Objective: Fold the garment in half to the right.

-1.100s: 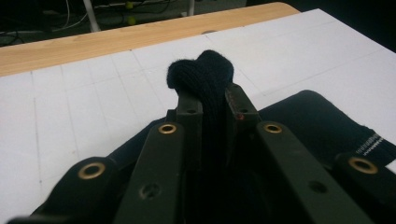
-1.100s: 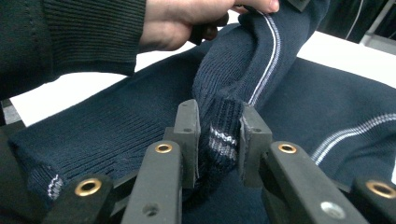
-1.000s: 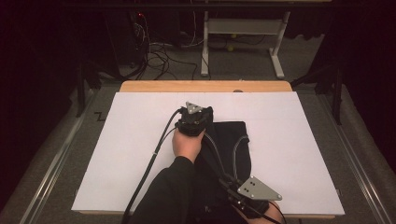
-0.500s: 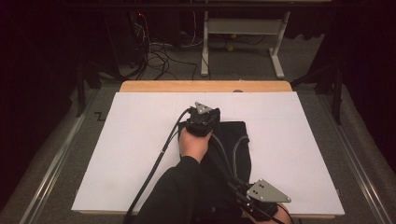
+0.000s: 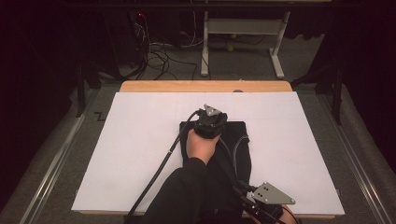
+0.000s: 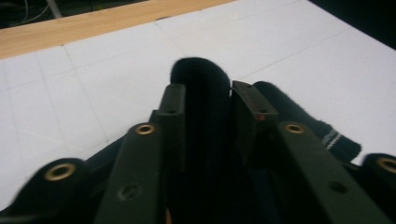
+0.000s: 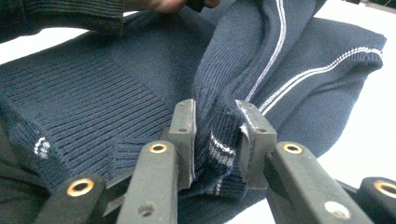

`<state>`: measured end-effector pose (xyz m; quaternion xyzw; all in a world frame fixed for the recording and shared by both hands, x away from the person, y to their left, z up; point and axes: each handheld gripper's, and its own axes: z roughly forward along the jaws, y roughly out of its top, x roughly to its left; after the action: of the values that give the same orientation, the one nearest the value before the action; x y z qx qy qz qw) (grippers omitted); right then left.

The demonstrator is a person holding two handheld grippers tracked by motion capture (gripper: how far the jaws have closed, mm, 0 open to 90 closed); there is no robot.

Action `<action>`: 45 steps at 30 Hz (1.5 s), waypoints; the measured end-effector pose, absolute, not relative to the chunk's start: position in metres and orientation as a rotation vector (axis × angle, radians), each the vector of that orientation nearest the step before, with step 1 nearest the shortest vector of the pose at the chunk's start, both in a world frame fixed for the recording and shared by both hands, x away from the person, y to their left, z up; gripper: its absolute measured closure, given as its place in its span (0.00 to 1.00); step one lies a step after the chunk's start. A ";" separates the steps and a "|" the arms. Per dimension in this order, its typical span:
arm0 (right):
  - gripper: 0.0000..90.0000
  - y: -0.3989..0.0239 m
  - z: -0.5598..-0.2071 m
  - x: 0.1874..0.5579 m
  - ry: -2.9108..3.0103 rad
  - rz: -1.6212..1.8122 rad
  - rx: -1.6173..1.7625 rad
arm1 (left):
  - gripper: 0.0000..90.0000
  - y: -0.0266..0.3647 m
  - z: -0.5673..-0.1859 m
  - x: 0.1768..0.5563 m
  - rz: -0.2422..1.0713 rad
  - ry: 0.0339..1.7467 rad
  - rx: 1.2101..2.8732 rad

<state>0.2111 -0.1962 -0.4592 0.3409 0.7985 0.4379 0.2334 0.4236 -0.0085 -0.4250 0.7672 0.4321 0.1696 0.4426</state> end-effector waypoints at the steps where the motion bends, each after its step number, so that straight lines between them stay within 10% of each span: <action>1: 0.78 -0.197 -0.459 0.211 2.193 1.201 0.933 | 0.65 -0.009 -0.425 0.423 0.418 1.065 1.905; 9: 0.69 -0.205 -0.454 0.206 2.166 1.246 0.944 | 0.41 -0.003 -0.421 0.416 0.399 1.014 1.889; 45: 0.67 -0.197 -0.447 0.207 2.120 1.290 0.933 | 0.00 0.192 -0.450 0.342 0.429 1.051 1.768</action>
<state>0.2073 -0.1965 -0.4467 0.3414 0.7758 0.4720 0.2425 0.3417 0.1916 -0.4496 0.7302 0.4339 0.1772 0.4972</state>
